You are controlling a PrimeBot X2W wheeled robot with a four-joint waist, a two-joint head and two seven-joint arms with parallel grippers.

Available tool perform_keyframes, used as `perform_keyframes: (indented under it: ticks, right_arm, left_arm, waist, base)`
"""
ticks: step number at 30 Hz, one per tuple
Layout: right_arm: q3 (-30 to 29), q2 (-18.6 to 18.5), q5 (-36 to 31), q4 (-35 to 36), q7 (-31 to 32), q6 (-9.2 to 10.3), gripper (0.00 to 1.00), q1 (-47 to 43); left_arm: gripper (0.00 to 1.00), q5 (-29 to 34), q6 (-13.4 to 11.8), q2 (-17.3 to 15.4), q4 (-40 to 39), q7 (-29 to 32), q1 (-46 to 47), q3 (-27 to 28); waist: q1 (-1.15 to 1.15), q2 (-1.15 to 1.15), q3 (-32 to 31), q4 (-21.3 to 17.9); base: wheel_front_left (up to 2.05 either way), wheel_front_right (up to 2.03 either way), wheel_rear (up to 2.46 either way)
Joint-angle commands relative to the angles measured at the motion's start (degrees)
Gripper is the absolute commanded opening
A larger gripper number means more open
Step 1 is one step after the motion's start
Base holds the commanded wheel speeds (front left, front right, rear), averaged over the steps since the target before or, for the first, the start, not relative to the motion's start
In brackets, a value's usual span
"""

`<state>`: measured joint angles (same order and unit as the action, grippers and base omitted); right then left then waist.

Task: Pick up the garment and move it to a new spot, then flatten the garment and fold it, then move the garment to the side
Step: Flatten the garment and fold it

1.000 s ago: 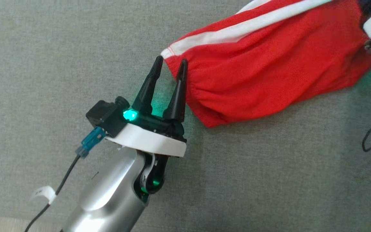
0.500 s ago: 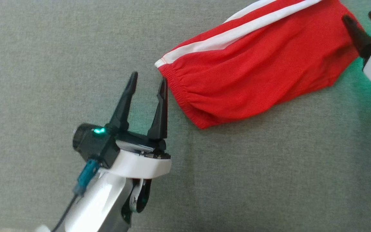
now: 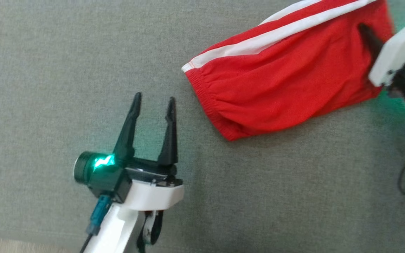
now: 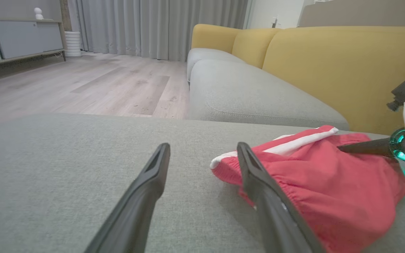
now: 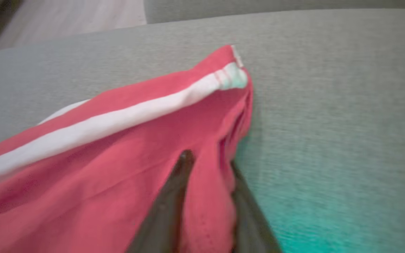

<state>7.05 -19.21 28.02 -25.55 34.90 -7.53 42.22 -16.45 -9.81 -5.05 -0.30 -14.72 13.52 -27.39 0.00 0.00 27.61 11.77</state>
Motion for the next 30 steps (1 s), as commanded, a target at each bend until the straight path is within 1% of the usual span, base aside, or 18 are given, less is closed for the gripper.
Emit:
perform_keyframes:
  ticks: [1,5,11,16,20,22,24,28,29,30]
  right_arm:
    - [1.40,1.13,0.64,0.49,-0.06,0.04,0.00,-2.36]
    - [-0.02,1.20,3.32,0.45,-2.75,0.04,0.00,-3.58]
    - [-4.22,-1.46,6.04,-0.09,-5.78,0.04,0.00,-6.84]
    - [-8.22,-4.17,5.81,-1.00,-7.82,0.04,0.00,-8.67]
    - [-8.93,-5.01,4.03,0.42,-9.00,0.04,0.00,-8.67]
    - [-7.88,-4.90,3.17,2.26,-9.15,0.04,0.00,-8.32]
    - [-5.32,-4.41,2.31,4.81,-8.62,0.04,0.00,-7.90]
    - [3.09,-2.37,1.71,10.46,-5.72,0.04,0.00,-7.27]
    - [5.52,-1.62,1.75,11.48,-4.77,0.04,0.02,-7.28]
    - [7.94,-0.84,1.74,12.23,-3.81,0.04,0.10,-7.40]
  left_arm:
    - [1.00,0.63,0.23,-0.08,-1.31,-0.27,-0.89,2.38]
    - [1.00,1.42,1.97,0.67,0.22,-0.28,-3.13,5.43]
    - [1.00,1.93,5.65,1.41,1.94,-0.28,-5.72,8.92]
    - [1.00,2.37,7.45,1.88,2.48,-0.28,-7.09,10.42]
    - [1.00,2.59,8.56,2.07,2.87,-0.28,-7.65,10.57]
    - [1.00,2.53,8.89,2.11,3.05,-0.28,-7.89,10.44]
    - [1.00,2.05,9.04,2.14,3.04,-0.28,-8.12,10.07]
    - [1.00,1.02,8.84,2.15,3.10,-0.28,-8.07,9.23]
    - [1.00,0.78,8.74,2.15,3.17,-0.28,-8.06,9.01]
    - [1.00,0.56,8.65,2.16,3.26,-0.28,-8.03,8.76]
  waist:
    - [0.00,0.00,-0.85,-0.71]
    - [0.00,0.00,-3.31,-2.57]
    - [0.00,0.00,-6.94,-4.90]
    - [0.00,0.00,-8.85,-5.82]
    - [0.00,0.00,-9.46,-5.97]
    - [0.00,0.00,-9.60,-5.85]
    - [0.00,0.00,-9.50,-5.66]
    - [0.00,0.00,-9.40,-4.90]
    - [0.00,0.00,-9.48,-4.69]
    - [0.00,0.00,-9.59,-4.44]
  base:
    - [0.00,0.00,0.00]
    - [0.00,0.00,0.00]
    - [0.00,0.00,0.00]
    - [0.00,0.00,0.00]
    - [0.00,0.00,0.00]
    - [0.00,0.00,0.00]
    - [0.00,0.00,0.00]
    - [0.00,0.00,0.00]
    - [0.00,0.00,0.00]
    - [0.00,0.00,0.00]
